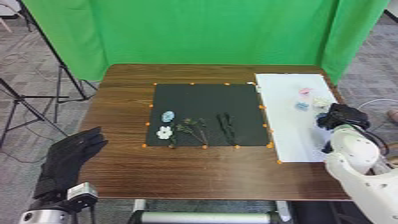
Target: Arrange flowers
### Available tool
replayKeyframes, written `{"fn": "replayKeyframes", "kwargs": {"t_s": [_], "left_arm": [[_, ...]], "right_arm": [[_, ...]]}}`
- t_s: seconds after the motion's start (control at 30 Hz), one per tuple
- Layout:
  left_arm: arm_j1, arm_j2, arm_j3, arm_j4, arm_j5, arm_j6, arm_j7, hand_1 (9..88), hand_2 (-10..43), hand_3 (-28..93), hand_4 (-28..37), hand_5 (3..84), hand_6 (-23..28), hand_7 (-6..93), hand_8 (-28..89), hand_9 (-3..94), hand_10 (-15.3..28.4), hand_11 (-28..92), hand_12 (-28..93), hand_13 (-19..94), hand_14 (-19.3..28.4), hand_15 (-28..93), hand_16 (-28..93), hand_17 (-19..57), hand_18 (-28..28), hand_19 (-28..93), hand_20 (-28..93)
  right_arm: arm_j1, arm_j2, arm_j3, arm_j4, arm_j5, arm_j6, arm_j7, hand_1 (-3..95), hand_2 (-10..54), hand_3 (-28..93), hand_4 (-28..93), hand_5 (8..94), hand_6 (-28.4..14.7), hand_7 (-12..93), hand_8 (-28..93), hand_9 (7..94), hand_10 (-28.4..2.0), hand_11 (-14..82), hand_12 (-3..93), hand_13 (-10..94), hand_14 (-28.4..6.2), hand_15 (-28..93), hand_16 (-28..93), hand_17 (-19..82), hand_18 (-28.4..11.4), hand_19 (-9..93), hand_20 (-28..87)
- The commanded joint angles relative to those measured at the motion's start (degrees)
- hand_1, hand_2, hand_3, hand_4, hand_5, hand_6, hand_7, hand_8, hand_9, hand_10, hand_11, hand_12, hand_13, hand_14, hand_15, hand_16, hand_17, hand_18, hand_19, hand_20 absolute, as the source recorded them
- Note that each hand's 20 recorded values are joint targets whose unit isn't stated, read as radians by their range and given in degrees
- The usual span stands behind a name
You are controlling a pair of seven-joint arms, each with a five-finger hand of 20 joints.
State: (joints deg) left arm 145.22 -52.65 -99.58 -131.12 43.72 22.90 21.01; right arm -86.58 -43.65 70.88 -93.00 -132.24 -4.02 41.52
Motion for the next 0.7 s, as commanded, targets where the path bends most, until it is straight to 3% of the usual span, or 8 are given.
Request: {"fn": "replayKeyframes", "kwargs": {"t_s": [0.03, 0.17, 0.43, 0.5, 0.6, 0.7], "left_arm": [[-0.25, -0.72, -0.21, 0.22, 0.91, -1.29, -1.40, 28.3, 5.5, 83, -11.3, 49.4, 15.0, 15.3, -9, 40.5, 22.0, 36, 10, 28, 28.0, 58, -11, -9.2, 21.4, 57, 15], [-0.07, -1.10, -0.57, 0.13, 1.36, -1.82, -1.91, 28.3, 5.4, 84, -11.3, 49.3, 15.0, 15.3, -9, 40.5, 22.0, 36, 10, 28, 28.1, 58, -11, -9.2, 21.5, 57, 15], [0.04, -0.84, -0.25, 0.14, 0.92, -1.32, -1.09, 28.5, 5.5, 83, -11.4, 49.3, 14.9, 15.3, -9, 40.5, 22.0, 36, 10, 28, 28.0, 58, -11, -9.2, 21.4, 57, 15], [-0.12, -0.78, -0.10, 0.19, 0.82, -1.18, -0.98, 28.5, 5.6, 83, -11.4, 49.3, 14.9, 15.3, -9, 40.5, 22.0, 36, 10, 28, 28.0, 58, -11, -9.2, 21.4, 57, 15], [0.06, -0.72, -0.09, 0.13, 0.71, -0.96, -0.79, 28.5, 5.6, 83, -11.4, 49.3, 14.9, 15.3, -9, 40.5, 22.0, 36, 10, 28, 28.0, 58, -11, -9.2, 21.4, 57, 15], [0.23, -0.66, -0.06, 0.12, 0.65, -0.90, -0.65, 28.5, 5.6, 83, -11.3, 49.3, 15.0, 15.2, -9, 40.5, 22.0, 36, 10, 28, 28.0, 58, -11, -9.3, 21.5, 57, 15]], "right_arm": [[0.63, -0.44, -2.06, -0.75, -2.57, 1.47, 0.10, 28.0, -8.5, 86, -28, 39.5, -14.4, 15, -9, 40.9, -23.9, 24.3, 16.8, 47, -17.2, 78, 15, 24, -28.4, 88, 23], [0.20, -0.25, -2.38, -0.90, -2.84, 2.35, -0.27, 28.2, -8.5, 86, -28, 40.5, -14.8, 15, -9, 41.7, -24.2, 24.5, 16.8, 48, -17.4, 78, 14, 24, -28.4, 88, 23], [2.02, -1.38, -3.46, 0.64, -3.38, 1.54, -0.30, 33.6, -8.4, 84, -28, 48.5, -7.6, 20, -12, 52.8, -17.9, 26.4, 15.9, 55, -14.7, 76, 16, 26, -28.4, 87, 23], [2.33, -1.02, -4.38, 1.25, -3.45, 2.39, 0.37, 38.4, -8.1, 83, -28, 55.6, -3.3, 22, -14, 62.0, -14.5, 27.3, 15.7, 60, -12.3, 73, 18, 26, -28.4, 87, 24], [2.70, -0.56, -5.69, 2.12, -4.60, 4.86, 1.24, 43.1, -8.5, 81, -28, 61.5, -0.9, 25, -12, 69.9, -12.4, 26.4, 17.4, 64, -10.6, 71, 19, 28, -27.7, 87, 23], [2.60, -0.36, -5.91, 2.23, -5.25, 6.22, 1.47, 51.2, -9.4, 74, -28, 69.8, 0.4, 29, -4, 81.7, -8.3, 14.8, 29.3, 68, -7.3, 66, 27, 30, -26.4, 87, 23]]}}
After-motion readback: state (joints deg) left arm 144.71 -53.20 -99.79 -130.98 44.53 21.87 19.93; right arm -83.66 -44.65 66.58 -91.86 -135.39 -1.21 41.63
